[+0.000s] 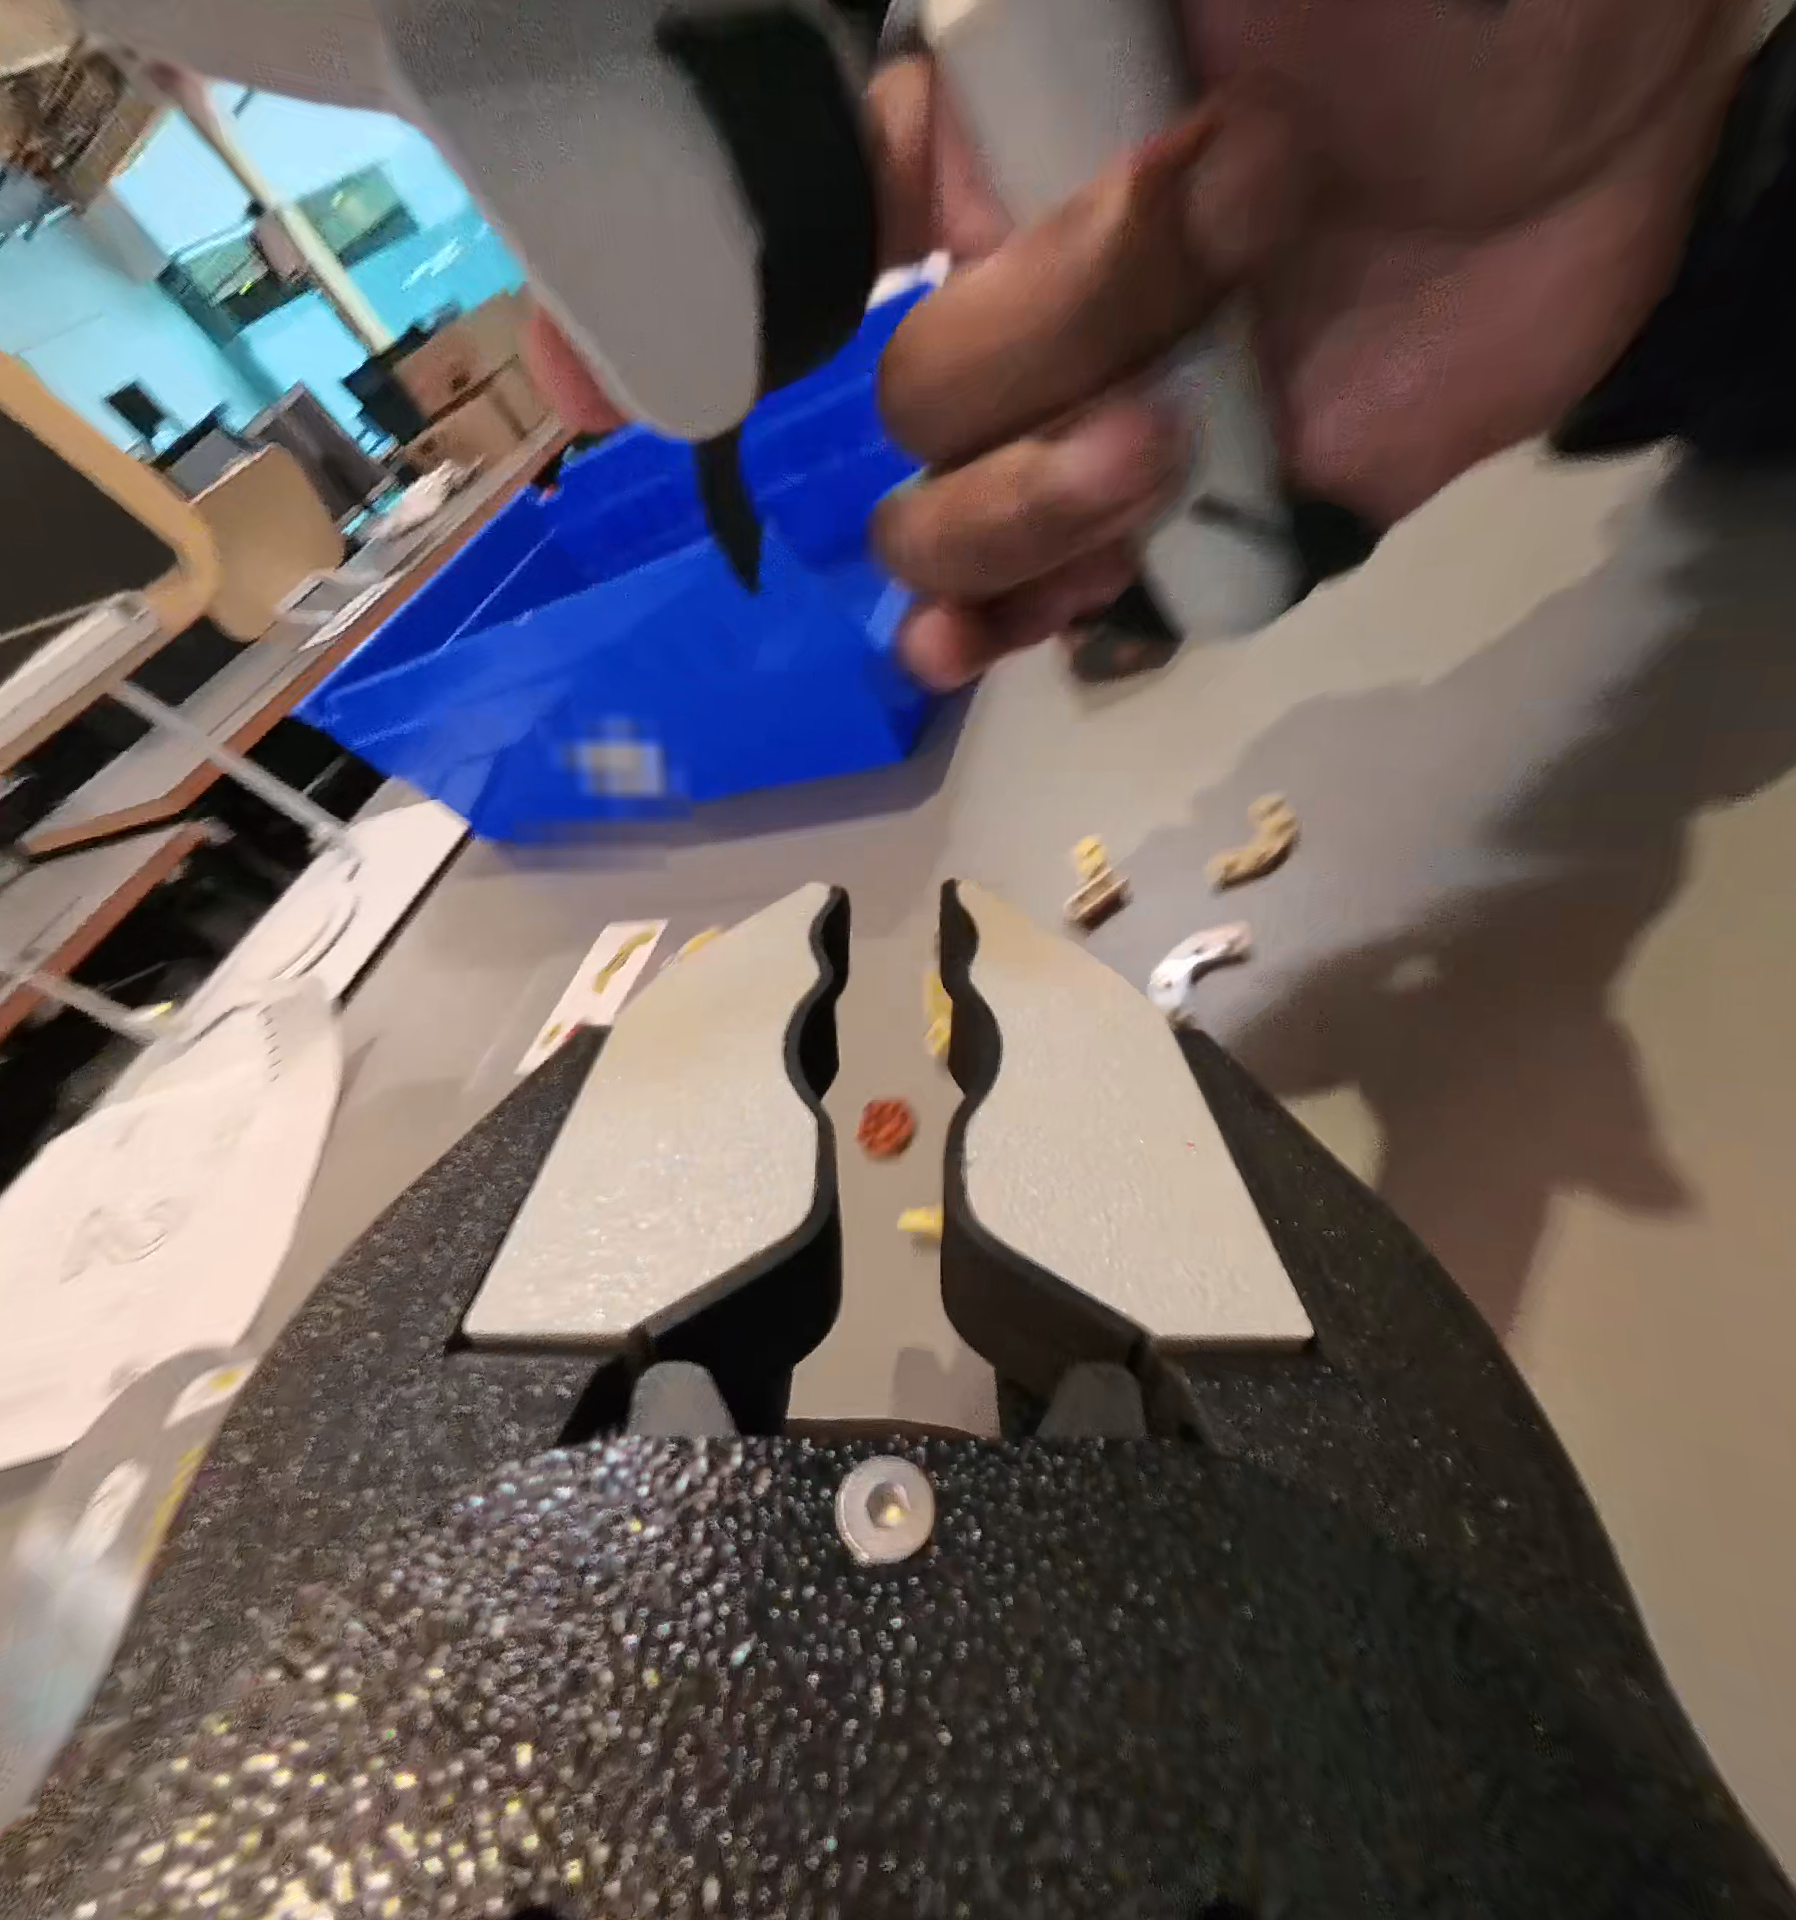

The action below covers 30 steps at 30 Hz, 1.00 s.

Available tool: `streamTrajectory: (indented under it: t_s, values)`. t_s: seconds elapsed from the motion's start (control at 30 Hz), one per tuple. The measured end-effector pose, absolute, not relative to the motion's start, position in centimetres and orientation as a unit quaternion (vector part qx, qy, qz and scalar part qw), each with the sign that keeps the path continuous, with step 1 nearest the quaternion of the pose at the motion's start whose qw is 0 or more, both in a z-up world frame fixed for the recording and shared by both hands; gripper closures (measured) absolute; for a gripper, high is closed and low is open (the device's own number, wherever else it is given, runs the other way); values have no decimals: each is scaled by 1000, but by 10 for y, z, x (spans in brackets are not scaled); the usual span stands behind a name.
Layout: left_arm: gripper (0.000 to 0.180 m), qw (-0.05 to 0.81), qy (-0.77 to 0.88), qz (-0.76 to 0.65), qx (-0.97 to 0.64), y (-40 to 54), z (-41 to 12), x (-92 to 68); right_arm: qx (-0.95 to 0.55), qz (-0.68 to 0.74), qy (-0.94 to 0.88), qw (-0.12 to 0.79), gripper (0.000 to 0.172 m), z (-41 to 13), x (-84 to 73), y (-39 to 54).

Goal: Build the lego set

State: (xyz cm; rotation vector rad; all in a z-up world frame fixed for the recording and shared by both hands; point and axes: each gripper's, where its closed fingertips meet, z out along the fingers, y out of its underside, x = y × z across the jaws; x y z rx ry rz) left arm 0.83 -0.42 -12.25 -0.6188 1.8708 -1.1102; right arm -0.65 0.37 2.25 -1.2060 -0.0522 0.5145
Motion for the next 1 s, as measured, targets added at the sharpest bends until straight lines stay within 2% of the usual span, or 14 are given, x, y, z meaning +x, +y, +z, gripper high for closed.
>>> streamTrajectory:
  t_s: [0.1, 0.2, 0.33, 0.5, 0.77, 0.9, 1.0]
  values:
    - [165, 383, 733, -524, -205, -35, -108, -7, -490, 250, 7, 835, 88, 37, -4, 0]
    - [170, 383, 730, -530, -201, -42, -107, -9, -456, 293, 29, 840, 80, 39, -6, 0]
    - [172, 363, 720, -558, -195, -43, -104, -13, -418, 334, 29, 844, 76, 42, -10, -9]
    - [180, 291, 705, -623, -174, -50, -94, -27, -325, 391, 22, 861, 72, 58, -6, -35]
    - [144, 244, 724, -635, -117, -67, -95, -47, -268, 437, 11, 859, 69, 66, -9, -54]
    - [146, 227, 719, -646, -121, -75, -93, -49, -248, 425, 25, 870, 74, 69, 0, -61]
    - [155, 164, 704, -677, -137, -82, -91, -55, -265, 447, 0, 854, 82, 72, -11, -63]
